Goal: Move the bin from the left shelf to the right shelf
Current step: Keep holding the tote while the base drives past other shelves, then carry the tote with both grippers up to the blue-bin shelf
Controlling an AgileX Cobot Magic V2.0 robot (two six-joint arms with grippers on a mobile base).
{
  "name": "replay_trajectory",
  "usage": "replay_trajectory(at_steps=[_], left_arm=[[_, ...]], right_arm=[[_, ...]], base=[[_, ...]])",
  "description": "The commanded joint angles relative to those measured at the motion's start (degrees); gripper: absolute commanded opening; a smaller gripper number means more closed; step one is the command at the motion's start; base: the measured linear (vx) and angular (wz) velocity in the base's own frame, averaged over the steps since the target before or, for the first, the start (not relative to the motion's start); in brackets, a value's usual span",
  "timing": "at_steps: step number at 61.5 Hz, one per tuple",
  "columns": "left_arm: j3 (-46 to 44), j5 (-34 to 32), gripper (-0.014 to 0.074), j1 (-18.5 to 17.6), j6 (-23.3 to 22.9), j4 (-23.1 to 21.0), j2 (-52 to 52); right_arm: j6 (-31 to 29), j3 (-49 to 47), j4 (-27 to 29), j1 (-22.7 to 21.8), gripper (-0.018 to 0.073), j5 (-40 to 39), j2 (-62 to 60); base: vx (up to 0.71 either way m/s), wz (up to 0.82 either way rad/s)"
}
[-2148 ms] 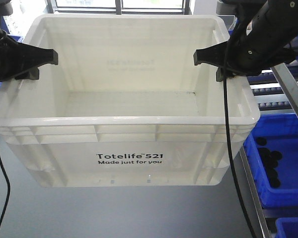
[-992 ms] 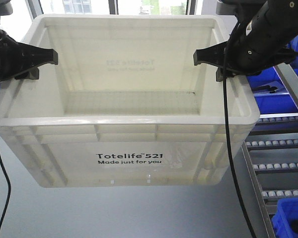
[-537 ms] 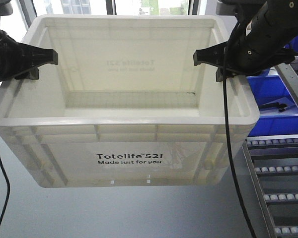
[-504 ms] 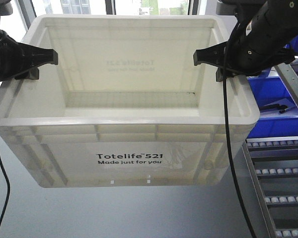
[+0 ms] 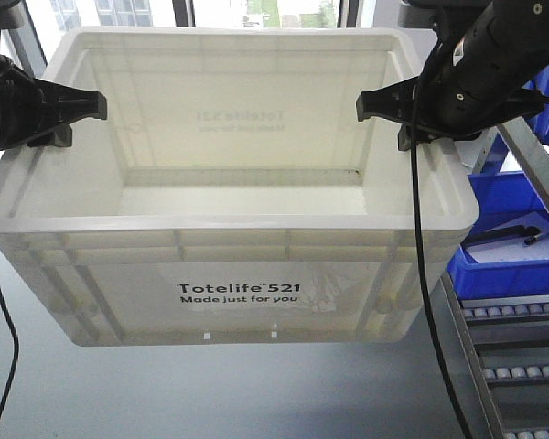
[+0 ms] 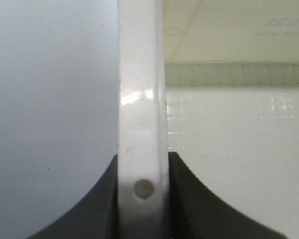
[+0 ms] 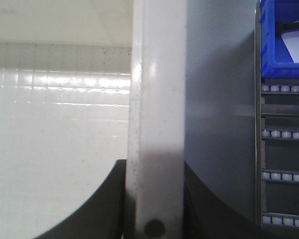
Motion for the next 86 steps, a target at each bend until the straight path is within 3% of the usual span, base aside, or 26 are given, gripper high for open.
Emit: replay_trajectory(at_steps=[1, 86], left_arm=[[-2.3, -5.2, -0.0007, 0.3, -0.8, 3.7, -3.4], [-2.3, -5.3, -0.0007, 0.3, -0.8, 3.7, -3.4]], right_arm=[[-0.1, -2.1, -5.1, -0.7, 0.0008, -3.3, -3.2], [-0.1, -2.1, -5.1, -0.7, 0.0008, -3.2, -3.2]], base=[[0.38, -0.05], [0.34, 0.04]])
